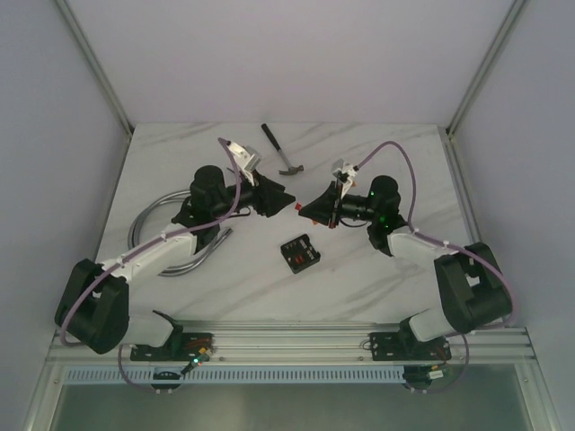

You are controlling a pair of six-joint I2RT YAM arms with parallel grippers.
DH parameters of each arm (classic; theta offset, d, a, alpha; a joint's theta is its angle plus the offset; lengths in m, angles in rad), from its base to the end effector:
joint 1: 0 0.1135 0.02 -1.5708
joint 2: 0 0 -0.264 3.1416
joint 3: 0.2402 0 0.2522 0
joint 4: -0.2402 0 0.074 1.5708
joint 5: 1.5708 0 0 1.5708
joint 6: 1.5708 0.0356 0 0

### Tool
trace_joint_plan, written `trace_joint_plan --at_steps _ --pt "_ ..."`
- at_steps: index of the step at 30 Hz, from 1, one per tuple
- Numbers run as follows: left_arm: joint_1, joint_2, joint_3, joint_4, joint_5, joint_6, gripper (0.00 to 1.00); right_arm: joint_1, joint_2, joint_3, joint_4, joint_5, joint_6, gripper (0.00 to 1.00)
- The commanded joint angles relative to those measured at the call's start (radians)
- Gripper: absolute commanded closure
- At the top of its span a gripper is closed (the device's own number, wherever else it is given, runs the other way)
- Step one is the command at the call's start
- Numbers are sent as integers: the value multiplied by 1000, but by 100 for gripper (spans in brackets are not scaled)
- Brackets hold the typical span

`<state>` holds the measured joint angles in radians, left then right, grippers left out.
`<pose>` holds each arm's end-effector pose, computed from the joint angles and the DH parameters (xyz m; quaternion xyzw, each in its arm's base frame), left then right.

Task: Snap on the fuse box
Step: Pick up the fuse from the center of the board.

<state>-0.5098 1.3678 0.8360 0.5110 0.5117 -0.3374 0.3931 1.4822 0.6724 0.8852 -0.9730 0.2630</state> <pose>0.2650 -0.1681 0.2974 0.2359 0.6734 -0.4431 0.5428 0.2684 0.1432 0.2475 -0.3812 0.5775 0.5098 0.5112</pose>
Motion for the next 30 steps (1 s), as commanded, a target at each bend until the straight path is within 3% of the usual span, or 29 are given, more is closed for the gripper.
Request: trace_joint_plan --at_steps 1,11,30 --pt "4 -16 -25 114 241 69 38 -4 -47 37 -91 -140 -54 100" --pt "-10 -17 -41 122 345 133 48 -5 -100 51 -121 -181 -61 100" --pt "-33 18 -35 93 401 180 69 -5 -105 59 -120 -216 -51 100"
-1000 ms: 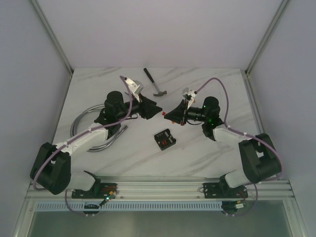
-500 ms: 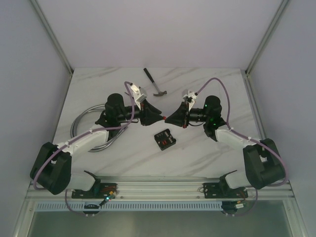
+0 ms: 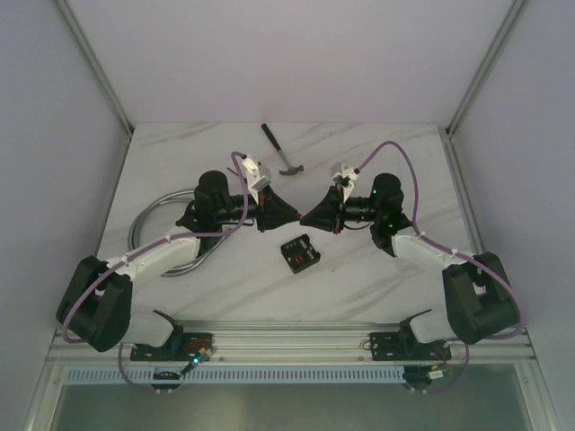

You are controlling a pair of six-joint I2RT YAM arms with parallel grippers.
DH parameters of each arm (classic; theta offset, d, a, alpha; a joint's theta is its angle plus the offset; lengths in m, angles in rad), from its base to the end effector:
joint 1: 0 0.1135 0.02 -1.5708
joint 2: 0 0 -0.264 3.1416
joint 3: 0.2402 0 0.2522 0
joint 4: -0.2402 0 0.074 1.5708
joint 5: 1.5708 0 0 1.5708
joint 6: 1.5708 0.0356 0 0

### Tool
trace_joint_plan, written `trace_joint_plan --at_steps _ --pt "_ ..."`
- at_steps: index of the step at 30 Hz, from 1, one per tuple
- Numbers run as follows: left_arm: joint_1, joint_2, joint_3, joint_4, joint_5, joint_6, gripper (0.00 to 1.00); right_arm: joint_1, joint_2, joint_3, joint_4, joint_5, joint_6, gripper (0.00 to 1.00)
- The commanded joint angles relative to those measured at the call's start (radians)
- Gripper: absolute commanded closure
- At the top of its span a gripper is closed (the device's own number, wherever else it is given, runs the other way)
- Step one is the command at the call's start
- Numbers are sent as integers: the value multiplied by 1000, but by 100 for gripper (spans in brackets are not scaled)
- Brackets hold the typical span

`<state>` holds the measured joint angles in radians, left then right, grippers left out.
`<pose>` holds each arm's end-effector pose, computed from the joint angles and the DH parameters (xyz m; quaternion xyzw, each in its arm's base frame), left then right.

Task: Snap on the fuse box
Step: Pick up the fuse from the center of the board.

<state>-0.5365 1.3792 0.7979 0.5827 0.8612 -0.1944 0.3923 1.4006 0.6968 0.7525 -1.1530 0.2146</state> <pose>0.2480 -0.1789 0.2884 0.4004 0.5825 -0.5053 0.4951 0.2548 0.1406 0.2652 -0.4445 0.5409 0.5402 0.4670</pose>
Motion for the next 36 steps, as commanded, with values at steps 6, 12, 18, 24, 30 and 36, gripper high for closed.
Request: trace_joint_plan --at_steps 6,12,18,24,30,36 --pt "-16 22 13 4 61 50 71 -4 -23 35 19 -45 3 100" --pt "-16 24 14 -8 63 59 75 -4 -24 32 17 -47 -1 100" --pt "-16 18 12 -5 81 57 83 -3 -16 32 10 -45 -9 100" --pt "-16 6 8 -10 85 54 97 -3 -6 41 -38 -33 -37 100" --pt "-17 -14 5 -78 -10 16 100 -4 -17 31 -167 77 -82 87" --pt "-17 -36 0 -219 -232 -80 100 -4 -25 -15 -318 344 -46 80"
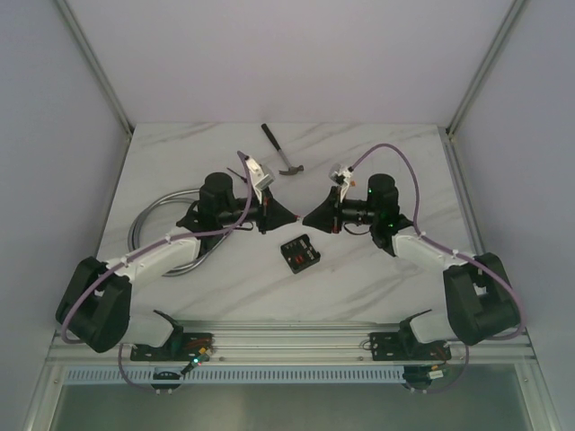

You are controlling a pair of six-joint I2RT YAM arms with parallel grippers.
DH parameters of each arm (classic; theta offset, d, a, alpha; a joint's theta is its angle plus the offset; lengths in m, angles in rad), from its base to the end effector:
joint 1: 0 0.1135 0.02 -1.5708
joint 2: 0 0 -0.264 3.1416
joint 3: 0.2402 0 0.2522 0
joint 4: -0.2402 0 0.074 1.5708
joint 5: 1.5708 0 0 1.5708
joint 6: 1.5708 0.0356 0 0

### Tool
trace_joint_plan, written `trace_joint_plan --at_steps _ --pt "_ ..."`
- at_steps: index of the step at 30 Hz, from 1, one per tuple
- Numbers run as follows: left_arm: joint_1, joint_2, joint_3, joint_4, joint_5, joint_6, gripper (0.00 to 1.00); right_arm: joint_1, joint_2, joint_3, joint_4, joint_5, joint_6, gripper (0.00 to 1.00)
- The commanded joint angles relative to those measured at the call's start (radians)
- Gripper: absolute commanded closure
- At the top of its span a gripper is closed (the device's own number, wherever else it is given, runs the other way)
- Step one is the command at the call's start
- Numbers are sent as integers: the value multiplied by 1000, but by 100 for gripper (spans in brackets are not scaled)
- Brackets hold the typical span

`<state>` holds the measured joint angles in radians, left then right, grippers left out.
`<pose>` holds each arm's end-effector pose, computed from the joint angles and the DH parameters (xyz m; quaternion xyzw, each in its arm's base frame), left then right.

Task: Snap on the fuse box
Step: Pick up the fuse from the center of the board.

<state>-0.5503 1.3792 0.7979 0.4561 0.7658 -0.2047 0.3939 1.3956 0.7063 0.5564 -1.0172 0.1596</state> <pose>0.2482 -0.1812 0.2759 0.3631 0.6428 -0.4866 0.4671 0.2590 0.1404 0.2517 -0.3953 0.6153 0.5097 0.4532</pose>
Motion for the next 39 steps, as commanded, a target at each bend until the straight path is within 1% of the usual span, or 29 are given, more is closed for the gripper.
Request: trace_joint_plan --at_steps 1,5,8,11,14,18,22,31,39 --pt "-2 -38 0 -115 -170 -86 100 -7 -23 -32 -140 258 23 80" --pt "-2 -37 6 -214 -290 -164 100 -6 -33 -60 -230 494 92 80" --pt "-2 -36 9 -280 -374 -213 100 -6 -33 -85 -304 641 105 80" --pt "-2 -31 15 -340 -424 -249 100 1 -25 -116 -337 709 131 81" --pt "-2 -20 30 -399 -451 -274 100 39 0 -120 -382 766 133 82" --pt "-3 -1 61 -467 -465 -297 100 72 36 -122 -391 797 156 82" --pt "-5 -7 66 -490 -466 -320 100 108 60 -119 -408 822 182 83" --pt "-11 -29 69 -560 -520 -343 100 204 97 -121 -373 772 259 83" --pt "-19 -32 89 -629 -568 -359 100 274 163 -51 -354 733 283 82"
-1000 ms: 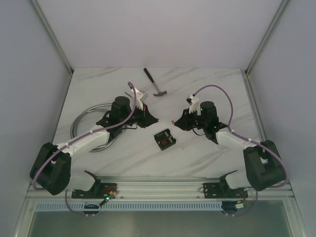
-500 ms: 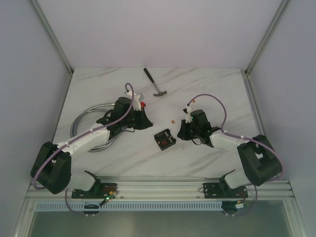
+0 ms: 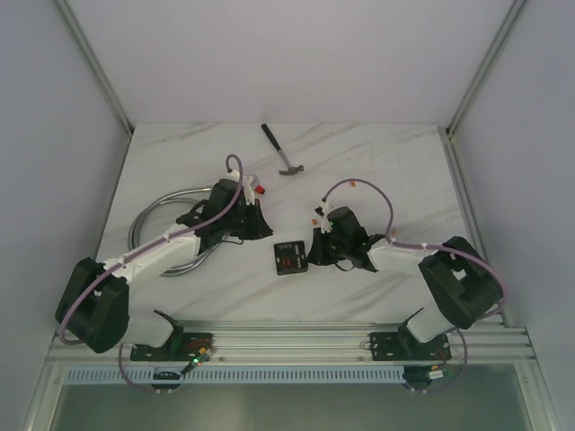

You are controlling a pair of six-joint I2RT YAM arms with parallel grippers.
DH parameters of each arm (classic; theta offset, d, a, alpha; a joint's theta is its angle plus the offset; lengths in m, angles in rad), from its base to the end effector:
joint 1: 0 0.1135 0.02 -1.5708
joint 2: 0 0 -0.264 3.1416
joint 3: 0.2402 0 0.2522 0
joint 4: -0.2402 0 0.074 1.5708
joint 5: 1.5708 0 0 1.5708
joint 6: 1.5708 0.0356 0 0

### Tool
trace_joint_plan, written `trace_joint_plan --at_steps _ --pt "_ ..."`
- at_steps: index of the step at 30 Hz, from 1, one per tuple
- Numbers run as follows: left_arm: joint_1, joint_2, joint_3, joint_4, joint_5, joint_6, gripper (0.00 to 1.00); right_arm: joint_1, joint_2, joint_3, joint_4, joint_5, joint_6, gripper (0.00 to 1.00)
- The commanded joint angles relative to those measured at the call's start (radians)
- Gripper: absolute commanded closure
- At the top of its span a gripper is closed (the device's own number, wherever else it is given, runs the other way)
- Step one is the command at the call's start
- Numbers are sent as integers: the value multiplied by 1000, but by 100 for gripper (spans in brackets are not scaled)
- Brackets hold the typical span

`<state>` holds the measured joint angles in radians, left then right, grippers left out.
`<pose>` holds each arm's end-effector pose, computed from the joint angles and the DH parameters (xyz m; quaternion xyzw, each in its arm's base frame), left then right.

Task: Snap on the fuse box
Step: Pick up the fuse from the center of the board.

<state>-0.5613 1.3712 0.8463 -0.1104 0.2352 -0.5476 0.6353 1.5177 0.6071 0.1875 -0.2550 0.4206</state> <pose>0.2471 -0.1652 0.2370 0.0590 0.8860 -0.3248 0.3255 0.2240 0.1763 0.1487 -0.1489 0.8933 0.3056 0.2940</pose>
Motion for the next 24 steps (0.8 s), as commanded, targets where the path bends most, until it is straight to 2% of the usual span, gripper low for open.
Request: trace_joint_plan --at_steps 1,16,24 --pt "-10 -23 46 -74 -46 -18 100 39 55 58 15 -37 22 82" --pt "-69 8 129 -283 -238 -67 100 121 210 218 93 -124 15 81" --pt "-186 78 205 -458 -381 -177 100 93 111 166 57 79 -59 71"
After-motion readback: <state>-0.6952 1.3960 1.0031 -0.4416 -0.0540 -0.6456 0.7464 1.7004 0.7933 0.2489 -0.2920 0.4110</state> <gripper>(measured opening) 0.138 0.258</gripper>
